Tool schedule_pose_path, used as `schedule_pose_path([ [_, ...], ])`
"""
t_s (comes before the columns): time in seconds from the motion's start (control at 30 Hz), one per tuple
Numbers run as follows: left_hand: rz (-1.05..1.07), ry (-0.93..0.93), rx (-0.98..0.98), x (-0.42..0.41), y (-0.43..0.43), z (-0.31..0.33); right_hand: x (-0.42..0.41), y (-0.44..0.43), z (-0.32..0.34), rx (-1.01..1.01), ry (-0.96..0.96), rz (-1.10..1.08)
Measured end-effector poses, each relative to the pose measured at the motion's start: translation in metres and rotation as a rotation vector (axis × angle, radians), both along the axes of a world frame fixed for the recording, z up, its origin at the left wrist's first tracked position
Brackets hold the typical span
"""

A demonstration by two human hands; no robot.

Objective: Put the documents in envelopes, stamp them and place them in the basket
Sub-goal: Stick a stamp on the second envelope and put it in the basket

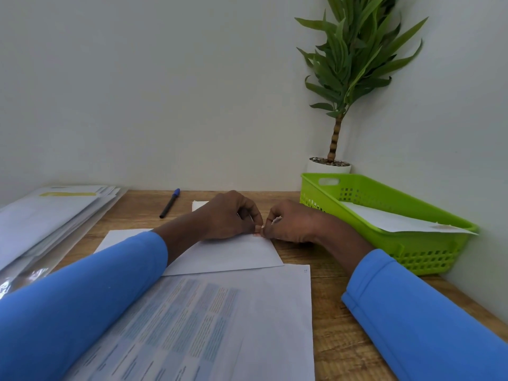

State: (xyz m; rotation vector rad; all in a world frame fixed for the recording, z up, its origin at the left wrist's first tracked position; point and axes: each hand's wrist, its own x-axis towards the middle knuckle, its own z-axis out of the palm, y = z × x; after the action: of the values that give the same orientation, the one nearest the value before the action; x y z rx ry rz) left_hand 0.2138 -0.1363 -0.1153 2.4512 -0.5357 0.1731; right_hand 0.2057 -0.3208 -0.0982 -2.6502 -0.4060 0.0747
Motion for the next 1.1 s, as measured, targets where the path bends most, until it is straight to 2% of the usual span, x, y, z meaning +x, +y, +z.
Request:
schedule_pose_path([
  [0.2, 0.073, -0.153, 0.027, -0.009, 0.000, -0.004, 0.000, -0.001, -0.001, 0.015, -0.006, 0.007],
  [0.37, 0.096, -0.275, 0.196, -0.021, -0.006, -0.001, -0.003, -0.003, 0.000, 0.032, -0.050, 0.020],
  [0.43, 0.105, -0.265, 0.231, -0.023, -0.007, 0.001, -0.004, -0.004, 0.000, 0.036, -0.040, 0.024],
  [0.67, 0.109, -0.115, 0.166, -0.018, -0.004, 0.003, -0.004, -0.003, 0.001, 0.105, 0.018, 0.019],
  [0.87, 0.074, -0.086, 0.132, -0.017, 0.003, 0.000, -0.016, -0.006, 0.005, 0.226, -0.138, 0.004],
  [0.93, 0.071, -0.087, 0.131, -0.019, 0.003, 0.001, -0.024, -0.006, 0.001, 0.110, -0.210, 0.074],
  [1.03, 0.071, -0.074, 0.137, -0.021, 0.004, 0.001, -0.036, -0.002, -0.010, -0.364, -0.400, 0.134],
  [1.1, 0.083, -0.082, 0.167, -0.021, 0.001, 0.003, -0.043, 0.002, -0.010, -0.580, -0.464, 0.133],
])
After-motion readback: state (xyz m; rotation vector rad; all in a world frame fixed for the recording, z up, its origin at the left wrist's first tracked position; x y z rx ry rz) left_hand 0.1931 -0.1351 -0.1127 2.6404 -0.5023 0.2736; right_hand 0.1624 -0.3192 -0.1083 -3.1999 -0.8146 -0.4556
